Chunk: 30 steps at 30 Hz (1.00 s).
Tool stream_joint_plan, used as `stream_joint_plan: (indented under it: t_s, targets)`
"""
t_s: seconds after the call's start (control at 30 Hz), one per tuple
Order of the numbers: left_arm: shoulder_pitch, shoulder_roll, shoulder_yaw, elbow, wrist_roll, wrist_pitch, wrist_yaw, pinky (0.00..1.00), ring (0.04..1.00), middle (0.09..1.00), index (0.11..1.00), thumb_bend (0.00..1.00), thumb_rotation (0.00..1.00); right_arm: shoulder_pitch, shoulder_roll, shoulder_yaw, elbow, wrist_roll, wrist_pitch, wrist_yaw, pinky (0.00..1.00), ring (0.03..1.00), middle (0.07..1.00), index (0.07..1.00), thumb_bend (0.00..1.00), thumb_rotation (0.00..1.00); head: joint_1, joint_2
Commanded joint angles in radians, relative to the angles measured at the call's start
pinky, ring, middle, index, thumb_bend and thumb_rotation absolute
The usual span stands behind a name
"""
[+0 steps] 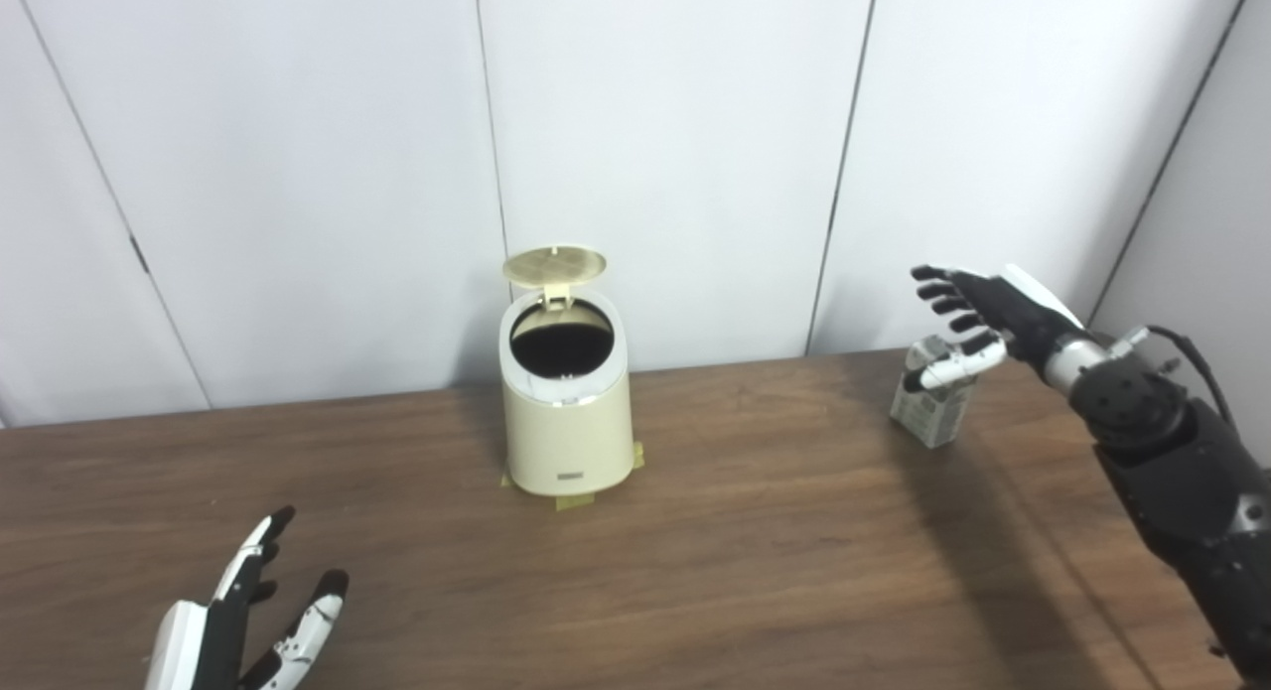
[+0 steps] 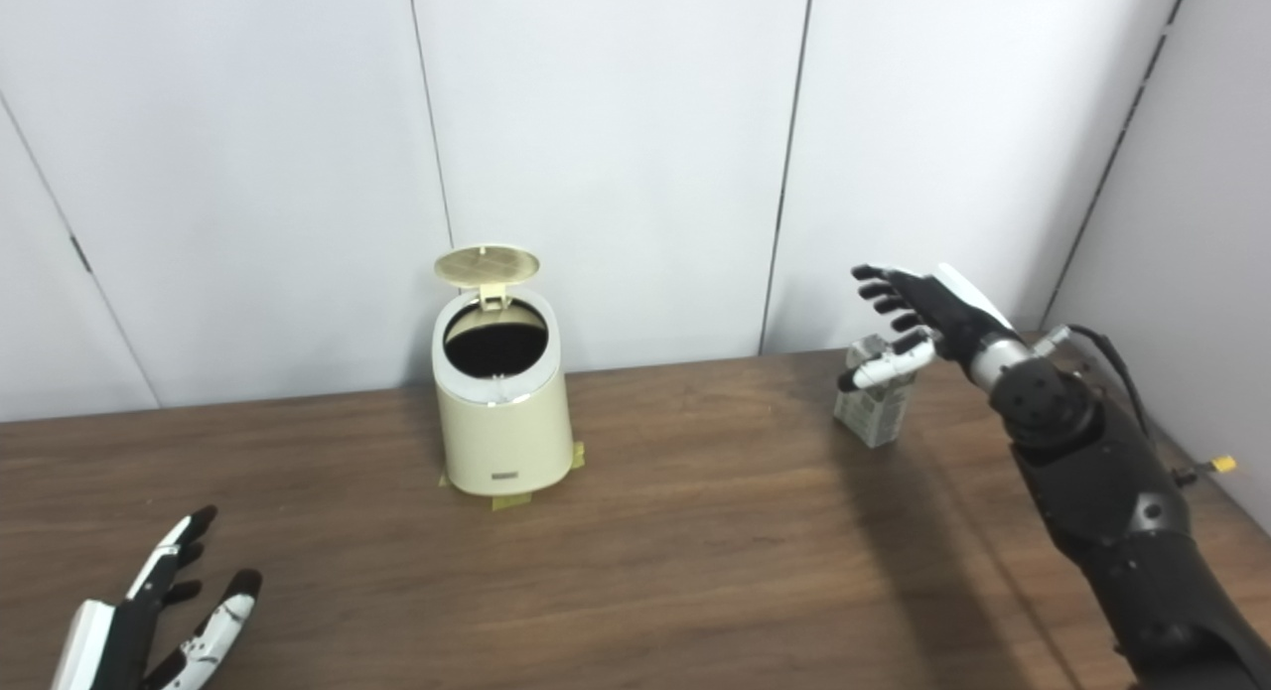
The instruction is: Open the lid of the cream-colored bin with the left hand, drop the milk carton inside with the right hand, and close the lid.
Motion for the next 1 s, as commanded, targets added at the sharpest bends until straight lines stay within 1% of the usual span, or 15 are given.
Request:
stream_joint_plan:
  t_s: [0.0, 0.03, 0.13, 0.2, 0.23, 0.3, 0.37, 0.4, 0.47, 0.53, 0.67, 0.77, 0.8, 0.87, 0.97]
  targets:
    - [-0.023, 0.009, 0.002, -0.023, 0.005, -0.010, 0.005, 0.83, 0.914, 0.941, 0.930, 0.49, 0.66, -0.040, -0.034, -0.005, -0.048, -0.022, 0.029, 0.006, 0.59, 0.774, 0.859, 0.866, 0.92, 0.00, -0.001, 0.001]
    - [-0.023, 0.009, 0.002, -0.022, 0.008, -0.012, 0.008, 0.83, 0.914, 0.940, 0.930, 0.49, 0.66, -0.042, -0.041, 0.005, -0.063, -0.041, 0.032, 0.007, 0.58, 0.770, 0.858, 0.861, 0.92, 0.00, -0.001, 0.001]
    - [-0.025, 0.007, 0.003, -0.015, 0.008, -0.018, 0.013, 0.82, 0.908, 0.935, 0.923, 0.49, 0.65, -0.051, -0.073, 0.044, -0.087, -0.105, 0.002, 0.011, 0.74, 0.816, 0.830, 0.842, 0.95, 0.00, -0.007, 0.000]
    - [-0.026, 0.008, 0.003, -0.011, 0.005, -0.022, 0.013, 0.82, 0.909, 0.935, 0.924, 0.49, 0.64, -0.058, -0.092, 0.061, -0.114, -0.139, 0.022, 0.032, 0.78, 0.847, 0.850, 0.839, 0.95, 0.00, -0.007, 0.000]
    - [-0.025, 0.008, 0.003, -0.010, 0.004, -0.022, 0.013, 0.83, 0.911, 0.936, 0.924, 0.49, 0.65, -0.058, -0.100, 0.068, -0.139, -0.158, 0.040, 0.043, 0.78, 0.856, 0.861, 0.842, 0.94, 0.00, -0.008, 0.000]
    - [-0.025, 0.007, 0.003, -0.013, 0.003, -0.019, 0.011, 0.83, 0.913, 0.939, 0.924, 0.50, 0.66, -0.062, -0.119, 0.081, -0.186, -0.189, 0.059, 0.075, 0.72, 0.835, 0.864, 0.847, 0.94, 0.00, -0.013, 0.001]
    - [-0.025, 0.007, 0.004, -0.017, -0.001, -0.015, 0.008, 0.83, 0.914, 0.942, 0.926, 0.50, 0.66, -0.072, -0.144, 0.104, -0.217, -0.219, 0.039, 0.114, 0.63, 0.782, 0.860, 0.853, 0.94, 0.00, -0.017, 0.003]
    - [-0.025, 0.007, 0.005, -0.017, -0.005, -0.017, 0.007, 0.83, 0.917, 0.945, 0.927, 0.49, 0.65, -0.079, -0.156, 0.120, -0.225, -0.236, 0.024, 0.134, 0.61, 0.769, 0.853, 0.853, 0.95, 0.00, -0.019, 0.004]
    - [-0.026, 0.010, 0.005, -0.014, -0.006, -0.023, 0.008, 0.83, 0.916, 0.947, 0.928, 0.48, 0.64, -0.104, -0.176, 0.162, -0.231, -0.283, 0.003, 0.173, 0.64, 0.781, 0.848, 0.850, 0.96, 0.00, -0.023, 0.006]
    - [-0.027, 0.013, 0.005, -0.014, -0.005, -0.024, 0.008, 0.83, 0.915, 0.945, 0.927, 0.48, 0.64, -0.129, -0.186, 0.198, -0.233, -0.329, -0.002, 0.205, 0.63, 0.775, 0.845, 0.843, 0.97, 0.01, -0.026, 0.008]
    - [-0.027, 0.016, 0.006, -0.011, -0.010, -0.033, 0.009, 0.82, 0.909, 0.939, 0.923, 0.49, 0.64, -0.173, -0.219, 0.270, -0.213, -0.419, -0.101, 0.244, 0.58, 0.744, 0.827, 0.830, 1.00, 0.03, -0.035, 0.012]
    - [-0.028, 0.018, 0.004, -0.012, -0.007, -0.028, 0.006, 0.83, 0.910, 0.939, 0.925, 0.49, 0.64, -0.189, -0.241, 0.318, -0.202, -0.515, -0.182, 0.237, 0.65, 0.777, 0.824, 0.826, 1.00, 0.05, -0.040, 0.011]
    - [-0.029, 0.019, 0.003, -0.011, -0.006, -0.029, 0.005, 0.83, 0.910, 0.939, 0.924, 0.49, 0.64, -0.193, -0.247, 0.332, -0.201, -0.548, -0.205, 0.234, 0.67, 0.794, 0.829, 0.829, 1.00, 0.07, -0.040, 0.011]
    - [-0.029, 0.019, 0.001, -0.011, -0.003, -0.028, 0.005, 0.83, 0.910, 0.937, 0.923, 0.49, 0.64, -0.200, -0.252, 0.355, -0.198, -0.604, -0.239, 0.244, 0.69, 0.806, 0.833, 0.833, 1.00, 0.08, -0.040, 0.011]
    - [-0.029, 0.019, 0.001, -0.008, -0.007, -0.030, 0.005, 0.82, 0.904, 0.933, 0.923, 0.49, 0.64, -0.211, -0.248, 0.378, -0.189, -0.669, -0.263, 0.280, 0.71, 0.819, 0.850, 0.852, 1.00, 0.09, -0.040, 0.011]
